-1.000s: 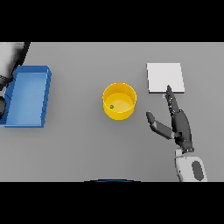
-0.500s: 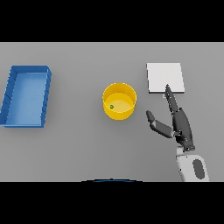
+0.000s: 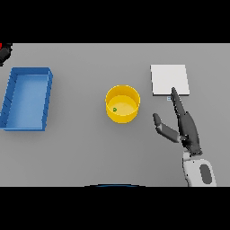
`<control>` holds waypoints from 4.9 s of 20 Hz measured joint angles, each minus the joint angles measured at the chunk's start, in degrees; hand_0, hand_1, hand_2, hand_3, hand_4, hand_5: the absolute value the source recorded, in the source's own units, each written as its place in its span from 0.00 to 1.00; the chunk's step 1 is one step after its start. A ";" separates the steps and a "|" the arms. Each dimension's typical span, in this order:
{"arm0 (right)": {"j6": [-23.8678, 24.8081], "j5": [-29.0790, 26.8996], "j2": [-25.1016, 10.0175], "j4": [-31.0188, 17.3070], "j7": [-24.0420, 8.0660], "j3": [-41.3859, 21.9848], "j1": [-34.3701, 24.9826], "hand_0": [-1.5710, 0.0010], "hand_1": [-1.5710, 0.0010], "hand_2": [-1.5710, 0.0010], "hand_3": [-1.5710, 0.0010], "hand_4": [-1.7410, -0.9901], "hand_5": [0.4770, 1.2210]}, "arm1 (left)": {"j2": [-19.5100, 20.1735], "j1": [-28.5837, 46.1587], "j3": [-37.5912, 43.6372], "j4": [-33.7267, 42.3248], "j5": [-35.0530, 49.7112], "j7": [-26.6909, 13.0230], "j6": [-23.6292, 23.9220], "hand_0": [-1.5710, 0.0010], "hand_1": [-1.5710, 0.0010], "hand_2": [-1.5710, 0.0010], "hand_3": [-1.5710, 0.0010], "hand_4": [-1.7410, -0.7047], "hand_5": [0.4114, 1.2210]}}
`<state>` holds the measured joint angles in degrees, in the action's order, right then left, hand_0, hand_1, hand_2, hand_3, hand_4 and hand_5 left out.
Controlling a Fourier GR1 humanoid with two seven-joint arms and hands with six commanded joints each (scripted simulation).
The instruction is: Pick up the red beaker and tilt it to pour out 1 green nut into yellow bowl. Pick up the yellow bowl and place it on the metallic measuring scale.
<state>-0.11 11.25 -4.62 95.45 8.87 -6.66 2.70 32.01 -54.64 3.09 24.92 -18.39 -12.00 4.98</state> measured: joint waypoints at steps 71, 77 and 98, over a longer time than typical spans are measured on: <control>-25.68 37.96 -13.87 -34.78 7.05 -33.07 -44.30 0.15 0.16 0.21 0.32 0.11 0.93 | 0.15 26.15 -4.33 41.17 10.01 -12.92 -11.23 1.00 1.00 1.00 1.00 0.92 0.37; -27.54 37.11 -14.29 -32.94 5.15 -32.62 -44.68 0.04 0.04 0.12 0.24 0.03 0.98 | 0.38 26.24 -3.92 40.38 10.63 -11.94 -11.99 1.00 1.00 1.00 1.00 0.93 0.36; -28.25 34.31 -24.54 -24.56 -4.63 -22.29 -46.61 0.01 0.00 0.02 0.27 0.00 1.00 | -0.16 25.36 -3.12 41.64 12.16 -14.83 -11.76 1.00 1.00 1.00 1.00 0.87 0.40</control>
<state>-28.36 45.56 -29.16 70.88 4.24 -28.95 -43.90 31.85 -29.28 -0.03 66.56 -6.24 -26.83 -6.78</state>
